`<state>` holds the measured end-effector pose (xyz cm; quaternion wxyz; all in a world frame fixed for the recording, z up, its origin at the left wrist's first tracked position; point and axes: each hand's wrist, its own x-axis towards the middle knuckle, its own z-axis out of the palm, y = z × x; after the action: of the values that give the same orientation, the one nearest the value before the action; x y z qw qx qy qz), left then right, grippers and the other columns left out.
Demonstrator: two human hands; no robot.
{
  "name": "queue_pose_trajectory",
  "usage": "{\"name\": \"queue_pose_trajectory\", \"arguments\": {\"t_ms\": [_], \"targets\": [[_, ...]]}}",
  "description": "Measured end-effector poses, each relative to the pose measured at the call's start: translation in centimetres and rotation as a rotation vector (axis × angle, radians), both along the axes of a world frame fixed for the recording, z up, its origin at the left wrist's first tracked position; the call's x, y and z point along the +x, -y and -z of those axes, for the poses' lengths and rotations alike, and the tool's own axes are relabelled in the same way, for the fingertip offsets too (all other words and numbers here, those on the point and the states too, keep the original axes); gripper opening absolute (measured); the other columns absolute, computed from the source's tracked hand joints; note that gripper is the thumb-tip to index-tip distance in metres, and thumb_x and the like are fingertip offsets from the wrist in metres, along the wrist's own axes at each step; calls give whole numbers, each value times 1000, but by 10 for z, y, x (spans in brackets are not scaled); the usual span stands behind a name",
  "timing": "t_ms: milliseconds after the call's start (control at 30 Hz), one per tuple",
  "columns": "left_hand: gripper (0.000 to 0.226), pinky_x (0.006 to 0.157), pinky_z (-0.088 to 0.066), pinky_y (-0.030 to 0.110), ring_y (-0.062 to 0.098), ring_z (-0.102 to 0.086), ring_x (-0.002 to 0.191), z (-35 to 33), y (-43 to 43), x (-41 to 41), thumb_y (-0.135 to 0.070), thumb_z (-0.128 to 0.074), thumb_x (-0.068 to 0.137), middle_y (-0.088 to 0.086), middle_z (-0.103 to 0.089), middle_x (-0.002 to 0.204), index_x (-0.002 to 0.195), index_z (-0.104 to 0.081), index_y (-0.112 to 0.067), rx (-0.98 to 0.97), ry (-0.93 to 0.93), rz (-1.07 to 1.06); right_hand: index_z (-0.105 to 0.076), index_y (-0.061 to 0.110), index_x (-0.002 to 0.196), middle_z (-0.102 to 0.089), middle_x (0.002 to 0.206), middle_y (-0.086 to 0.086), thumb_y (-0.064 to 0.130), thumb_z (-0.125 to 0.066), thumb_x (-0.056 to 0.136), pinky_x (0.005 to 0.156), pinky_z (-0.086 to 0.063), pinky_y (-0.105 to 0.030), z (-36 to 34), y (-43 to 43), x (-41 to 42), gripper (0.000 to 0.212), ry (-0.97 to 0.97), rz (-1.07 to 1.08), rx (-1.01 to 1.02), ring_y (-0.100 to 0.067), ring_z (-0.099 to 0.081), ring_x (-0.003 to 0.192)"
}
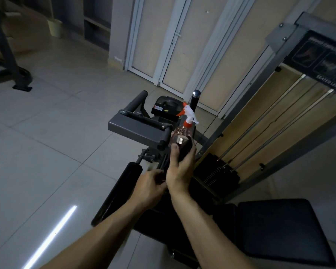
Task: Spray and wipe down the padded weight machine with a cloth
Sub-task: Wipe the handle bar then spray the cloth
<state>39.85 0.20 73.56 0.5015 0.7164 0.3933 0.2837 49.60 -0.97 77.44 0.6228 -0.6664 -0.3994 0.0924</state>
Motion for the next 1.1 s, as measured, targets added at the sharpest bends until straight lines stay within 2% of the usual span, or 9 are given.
{"name": "queue_pose_trajectory", "arguments": {"t_ms": [67, 200, 333, 433, 533, 700, 833, 933, 1100], "targets": [[4, 70, -53, 14, -8, -67, 79, 6, -1, -9, -26, -72, 93, -11, -75, 88, 95, -75, -25, -1, -49, 44, -19, 42, 161, -33, 164, -5, 64, -48, 99, 104, -55, -39, 20, 11, 1, 72, 126, -10, -32, -20, -48, 141], [29, 84, -48, 9, -7, -66, 96, 24, -4, -31, -26, -74, 92, -13, -76, 112, 120, -74, -22, -18, -159, -2, -6, 52, 161, -22, 169, -9, 65, -35, 103, 100, -57, -47, 32, 24, 5, 66, 302, 10, -69, -32, -44, 145], [23, 86, -50, 11, -9, -65, 93, 30, 0, -36, -24, -71, 95, -13, -75, 111, 118, -75, -23, -45, -155, -62, -17, 46, 162, -35, 161, -14, 47, -36, 108, 101, -57, -31, 44, 41, 1, 57, 446, 53, -83, -29, -53, 137], [24, 83, -48, 10, -8, -64, 95, 29, 6, -28, -23, -68, 97, -14, -74, 113, 120, -74, -23, -77, -146, -52, -28, 35, 162, -48, 150, -14, 24, -43, 110, 93, -61, -41, 78, 80, 3, 55, 621, 29, -212, -31, -60, 129], [27, 98, -53, 25, 3, -66, 110, 27, 11, -23, -20, -64, 98, -9, -73, 121, 124, -72, -21, -82, -175, -24, -50, 30, 152, -33, 165, -9, -5, -59, 97, 109, -51, -48, 102, 127, 4, 66, 803, -80, -378, -30, -40, 148], [32, 102, -43, 18, -4, -55, 115, 27, 17, -29, -3, -59, 94, -20, -64, 119, 116, -77, -18, -15, -181, 56, -67, 14, 137, -49, 154, -17, 11, -35, 111, 119, -39, -51, 6, 91, 10, 41, 910, 37, -87, -34, -44, 146], [29, 107, -45, 23, 4, -57, 126, 32, 21, -34, -10, -61, 99, -11, -65, 134, 124, -73, -18, -106, -152, 48, -70, 19, 131, -54, 149, -14, 12, -53, 96, 126, -13, -59, -32, 33, 18, 39, 1317, -60, -287, -37, -31, 152], [29, 95, -45, 17, 2, -61, 115, 33, 20, -43, -11, -59, 100, -13, -69, 122, 125, -72, -19, -119, -126, -42, -75, 16, 118, -63, 133, -12, 10, -53, 94, 125, -16, -61, -2, 36, 27, 34, 1494, -146, -314, -37, -37, 149], [30, 96, -45, 18, 6, -63, 113, 34, 20, -52, -11, -58, 100, -1, -72, 125, 127, -71, -12, -95, -127, -137, -77, 13, 108, -71, 122, -10, 10, -54, 105, 124, -30, -47, 63, 82, 26, 23, 1453, -315, -207, -30, -50, 142]]}}
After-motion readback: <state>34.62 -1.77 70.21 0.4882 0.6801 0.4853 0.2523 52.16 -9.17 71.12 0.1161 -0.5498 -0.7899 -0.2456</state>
